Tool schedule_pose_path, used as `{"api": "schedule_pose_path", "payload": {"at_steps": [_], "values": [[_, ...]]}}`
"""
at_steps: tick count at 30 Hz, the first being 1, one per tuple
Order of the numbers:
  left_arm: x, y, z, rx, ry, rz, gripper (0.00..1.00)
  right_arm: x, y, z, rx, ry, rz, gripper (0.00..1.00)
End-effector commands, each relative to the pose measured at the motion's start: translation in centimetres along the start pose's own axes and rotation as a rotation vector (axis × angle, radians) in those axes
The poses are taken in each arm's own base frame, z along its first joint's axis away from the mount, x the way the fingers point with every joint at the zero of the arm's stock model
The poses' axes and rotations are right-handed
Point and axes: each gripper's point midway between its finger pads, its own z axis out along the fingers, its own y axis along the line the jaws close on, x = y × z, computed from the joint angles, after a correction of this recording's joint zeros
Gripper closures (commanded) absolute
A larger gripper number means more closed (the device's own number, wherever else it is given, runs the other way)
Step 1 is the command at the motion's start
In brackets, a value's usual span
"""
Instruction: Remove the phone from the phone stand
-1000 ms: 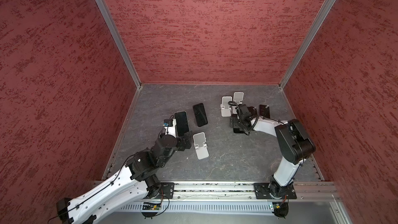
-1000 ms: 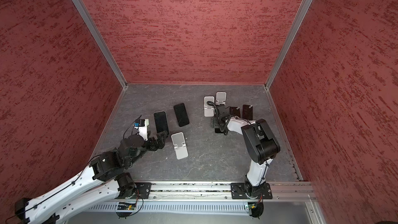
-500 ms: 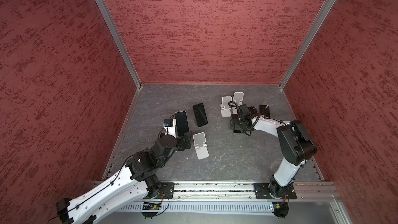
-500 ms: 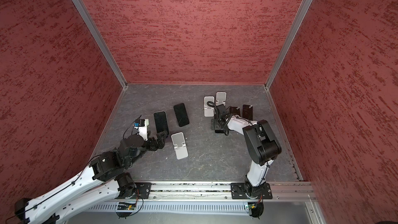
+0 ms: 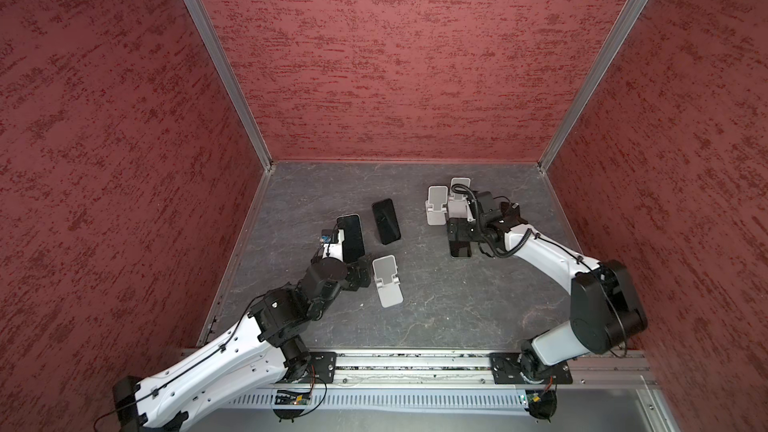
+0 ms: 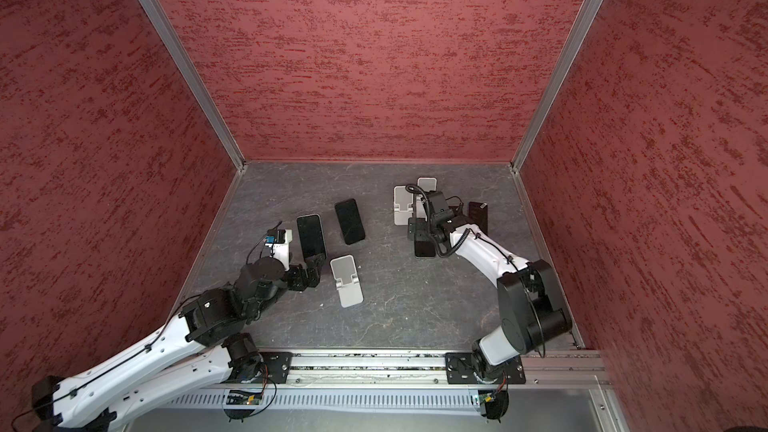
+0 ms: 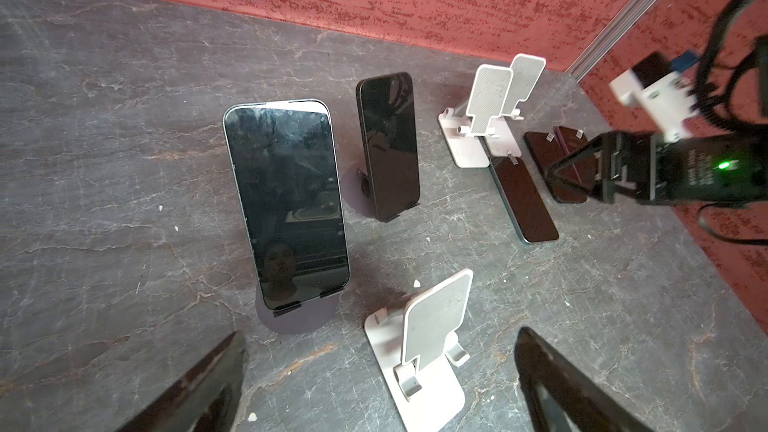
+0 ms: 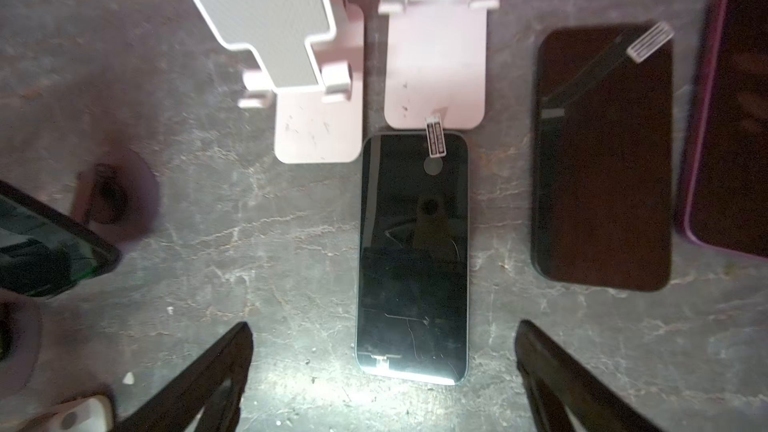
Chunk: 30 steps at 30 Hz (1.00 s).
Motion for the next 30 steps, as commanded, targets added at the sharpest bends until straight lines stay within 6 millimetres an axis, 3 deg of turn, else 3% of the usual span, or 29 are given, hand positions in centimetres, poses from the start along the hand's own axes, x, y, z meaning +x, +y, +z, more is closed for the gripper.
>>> {"api": "schedule_pose_path", "payload": {"at_steps": [1,6,10,19,30], "values": [[-0.8,-0.3,-0.2,-0.018,-0.003,0.009,0.0,-2.6,0.8,-2.4,-0.037,-0.094,0.013,0.01],[-0.9,-0.7,-0.3,-0.058,0.021,0.028,0.01,-3.1,0.3,-4.1,-0.025,-0.154,0.025,0.01],[-0.7,-0.8,-0.3,-0.101,0.039,0.052,0.0,-2.6,-0.2,-3.7,-0.005,-0.151,0.03,0.01],[-0.4,-1.2,0.0,-0.095,0.045,0.051,0.0,0.7,-1.4,2.4,0.063,-0.004,0.027,0.01],[-0.4,-0.6,-0.6,-0.083,0.022,0.032,0.01,2.6,-2.1,7.4,0.111,0.089,0.016,0.03]]}}
